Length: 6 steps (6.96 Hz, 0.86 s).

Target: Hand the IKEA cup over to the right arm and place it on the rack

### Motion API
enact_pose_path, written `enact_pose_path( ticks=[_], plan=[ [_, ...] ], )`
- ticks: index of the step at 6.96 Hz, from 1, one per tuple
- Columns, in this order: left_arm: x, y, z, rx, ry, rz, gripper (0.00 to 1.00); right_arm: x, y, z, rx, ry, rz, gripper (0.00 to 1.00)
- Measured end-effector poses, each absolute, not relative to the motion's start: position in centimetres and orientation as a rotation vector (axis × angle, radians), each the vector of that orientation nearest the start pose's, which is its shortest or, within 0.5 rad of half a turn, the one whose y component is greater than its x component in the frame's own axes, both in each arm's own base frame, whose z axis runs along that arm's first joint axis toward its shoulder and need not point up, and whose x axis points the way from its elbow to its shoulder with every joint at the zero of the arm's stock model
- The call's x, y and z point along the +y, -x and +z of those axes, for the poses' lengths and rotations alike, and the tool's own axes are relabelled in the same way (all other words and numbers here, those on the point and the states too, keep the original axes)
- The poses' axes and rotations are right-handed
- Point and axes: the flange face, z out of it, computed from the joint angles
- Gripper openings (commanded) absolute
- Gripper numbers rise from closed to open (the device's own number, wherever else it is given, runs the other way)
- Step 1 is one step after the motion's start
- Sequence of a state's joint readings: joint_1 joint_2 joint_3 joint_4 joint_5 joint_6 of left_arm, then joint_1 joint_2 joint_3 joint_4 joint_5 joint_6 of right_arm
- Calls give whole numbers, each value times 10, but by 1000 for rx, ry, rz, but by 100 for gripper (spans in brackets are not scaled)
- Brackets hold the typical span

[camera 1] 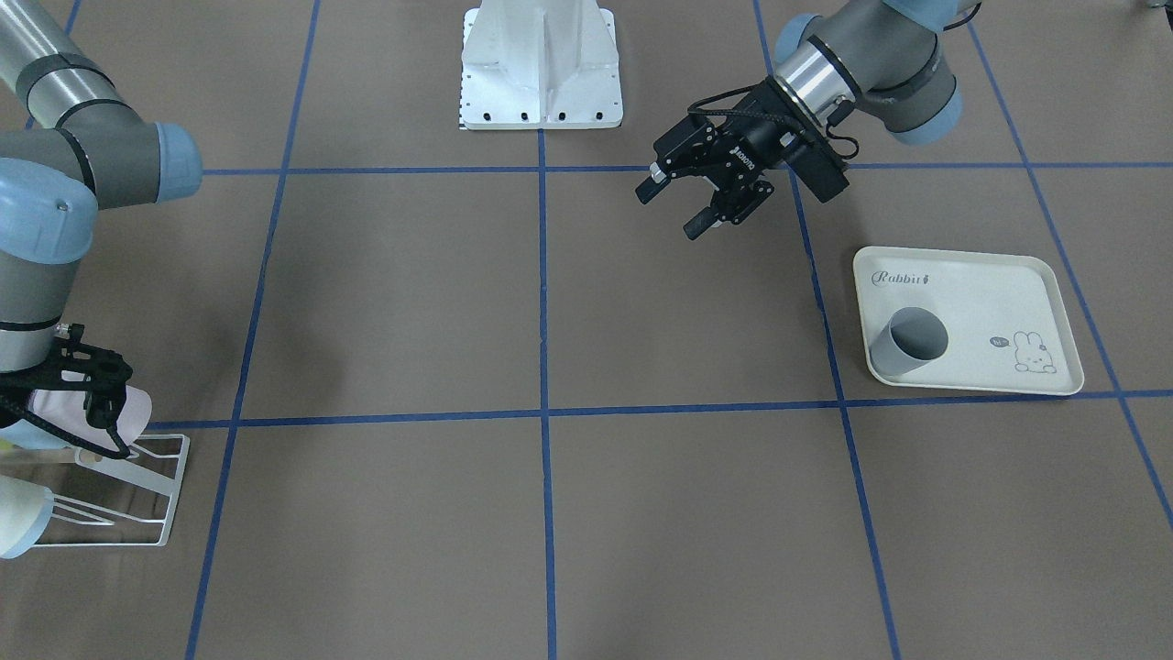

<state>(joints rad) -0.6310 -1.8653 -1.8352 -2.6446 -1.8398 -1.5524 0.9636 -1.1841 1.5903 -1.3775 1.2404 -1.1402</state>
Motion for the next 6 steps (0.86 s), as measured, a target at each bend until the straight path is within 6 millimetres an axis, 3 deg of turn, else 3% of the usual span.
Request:
enact_pose_path(
  ticks=[2,4,5,6],
  plan=[
    [-408,-378,256,1604,-321,-250,100,-633,247,424,516,-546,-1581,13],
    [-408,-378,256,1604,-321,-250,100,-632,256,426,514,-545,-1591,24],
    [-408,-378,256,1604,-321,-250,100,-629,264,426,514,-548,-1602,36],
    [-408,-378,256,1604,-321,-249,100,-626,272,426,516,-550,-1612,63]
  ],
)
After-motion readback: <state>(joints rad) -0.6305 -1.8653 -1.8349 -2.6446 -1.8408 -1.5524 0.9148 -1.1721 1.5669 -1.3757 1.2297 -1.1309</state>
